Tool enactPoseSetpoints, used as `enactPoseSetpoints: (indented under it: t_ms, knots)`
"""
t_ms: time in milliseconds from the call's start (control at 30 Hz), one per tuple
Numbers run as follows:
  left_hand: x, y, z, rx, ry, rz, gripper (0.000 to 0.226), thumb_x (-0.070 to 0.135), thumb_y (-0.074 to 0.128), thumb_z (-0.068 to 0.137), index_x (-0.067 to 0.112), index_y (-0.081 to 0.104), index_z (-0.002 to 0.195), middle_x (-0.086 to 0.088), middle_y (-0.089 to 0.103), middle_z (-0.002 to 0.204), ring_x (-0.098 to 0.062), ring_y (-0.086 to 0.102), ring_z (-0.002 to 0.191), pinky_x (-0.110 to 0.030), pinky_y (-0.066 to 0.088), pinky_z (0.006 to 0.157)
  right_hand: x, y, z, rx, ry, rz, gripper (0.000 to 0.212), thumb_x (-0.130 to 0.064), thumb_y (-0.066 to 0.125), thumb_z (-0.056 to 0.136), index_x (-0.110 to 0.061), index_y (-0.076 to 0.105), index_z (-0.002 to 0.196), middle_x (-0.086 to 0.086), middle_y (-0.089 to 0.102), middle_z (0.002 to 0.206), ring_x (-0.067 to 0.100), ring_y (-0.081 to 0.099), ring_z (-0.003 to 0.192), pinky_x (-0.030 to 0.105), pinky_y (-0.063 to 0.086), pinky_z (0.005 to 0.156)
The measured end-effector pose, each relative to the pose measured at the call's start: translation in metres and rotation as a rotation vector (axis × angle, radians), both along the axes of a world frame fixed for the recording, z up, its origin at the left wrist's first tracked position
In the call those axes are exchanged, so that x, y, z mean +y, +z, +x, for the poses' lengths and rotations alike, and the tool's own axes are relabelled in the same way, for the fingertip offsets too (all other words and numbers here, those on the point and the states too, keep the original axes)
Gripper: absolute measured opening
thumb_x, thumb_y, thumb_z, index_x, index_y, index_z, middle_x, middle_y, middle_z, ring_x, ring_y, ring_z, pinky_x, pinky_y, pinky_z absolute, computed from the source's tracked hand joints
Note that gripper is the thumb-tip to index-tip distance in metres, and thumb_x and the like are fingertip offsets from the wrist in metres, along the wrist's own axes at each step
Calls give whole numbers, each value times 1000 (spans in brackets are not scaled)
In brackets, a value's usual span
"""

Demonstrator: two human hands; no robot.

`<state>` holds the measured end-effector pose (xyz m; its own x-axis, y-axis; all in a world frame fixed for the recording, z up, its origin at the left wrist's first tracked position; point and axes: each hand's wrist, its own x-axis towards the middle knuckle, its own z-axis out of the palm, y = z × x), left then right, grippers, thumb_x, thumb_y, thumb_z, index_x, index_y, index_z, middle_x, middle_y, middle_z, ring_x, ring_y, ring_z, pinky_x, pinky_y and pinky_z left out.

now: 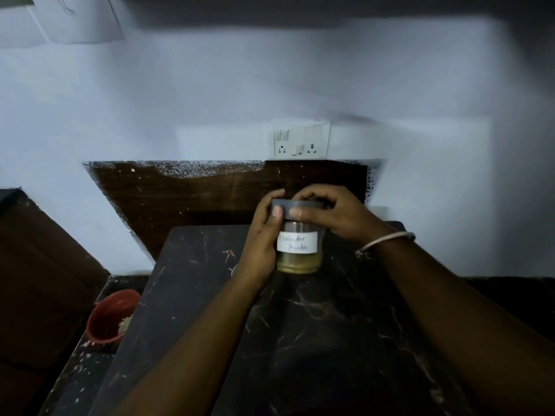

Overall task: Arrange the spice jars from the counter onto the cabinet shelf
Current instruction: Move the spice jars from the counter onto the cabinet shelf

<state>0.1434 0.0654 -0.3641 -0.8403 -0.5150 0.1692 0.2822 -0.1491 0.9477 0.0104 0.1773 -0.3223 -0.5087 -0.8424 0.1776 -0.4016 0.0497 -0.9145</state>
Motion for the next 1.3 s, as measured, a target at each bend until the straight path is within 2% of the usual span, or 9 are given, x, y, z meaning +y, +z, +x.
enactPoseSetpoints:
  t_ms: [67,133,300,433,700,867,933,1233,1300]
  knots:
    - [9,36,-3,95,13,29,36,35,47,101,19,53,133,-11,67,123,-26,68,104,-39,58,85,9,19,11,-84,-86,-242,35,-45,72,80,-23,71,107,7,72,110,12,69,100,26,58,82]
    - [18,64,-3,163,-4,55,36,38,49,101,16,53,129,-11,66,116,-25,67,100,-38,57,81,17,27,23,-204,-131,-443,42,-44,65,86,-17,65,118,14,68,122,23,68,111,33,58,89]
    - [43,105,-2,255,-75,62,30,34,50,103,14,52,125,-9,64,105,-22,67,93,-34,58,76,29,48,46,-314,-168,-681,41,-42,50,97,-25,59,132,12,64,131,33,64,119,43,56,96]
    - [56,118,-2,285,-96,54,26,32,49,105,13,50,122,-6,64,99,-19,66,86,-31,56,72,36,57,48,-354,-216,-722,43,-40,47,100,-23,56,138,19,59,139,42,57,128,57,47,107]
    - [63,128,-1,284,-61,34,48,35,50,101,-2,45,131,-8,63,101,-21,65,88,-32,56,71,39,65,48,-431,-221,-750,49,-43,52,101,-19,55,142,20,59,140,41,58,128,53,49,105]
    - [63,127,0,314,-41,4,31,32,47,103,5,51,118,-12,58,100,-23,62,89,-32,54,69,40,72,52,-457,-191,-766,54,-49,63,94,-20,58,140,20,61,137,37,61,124,52,49,105]
    - [63,128,0,318,-43,-7,28,32,47,103,7,51,114,-12,57,99,-23,61,88,-32,53,69,39,73,53,-463,-191,-770,50,-44,60,96,-19,58,140,19,62,137,37,61,124,54,47,106]
    - [62,129,-1,322,-56,8,23,27,45,105,7,48,113,-17,52,100,-29,55,91,-34,50,71,39,73,55,-443,-221,-752,66,-55,69,87,-18,57,141,22,60,138,46,55,130,65,38,113]
    - [62,128,-2,320,-57,8,23,28,45,104,7,49,113,-16,54,98,-27,57,88,-32,50,70,38,72,53,-449,-220,-749,61,-50,67,91,-18,57,141,22,59,140,47,53,132,67,35,114]
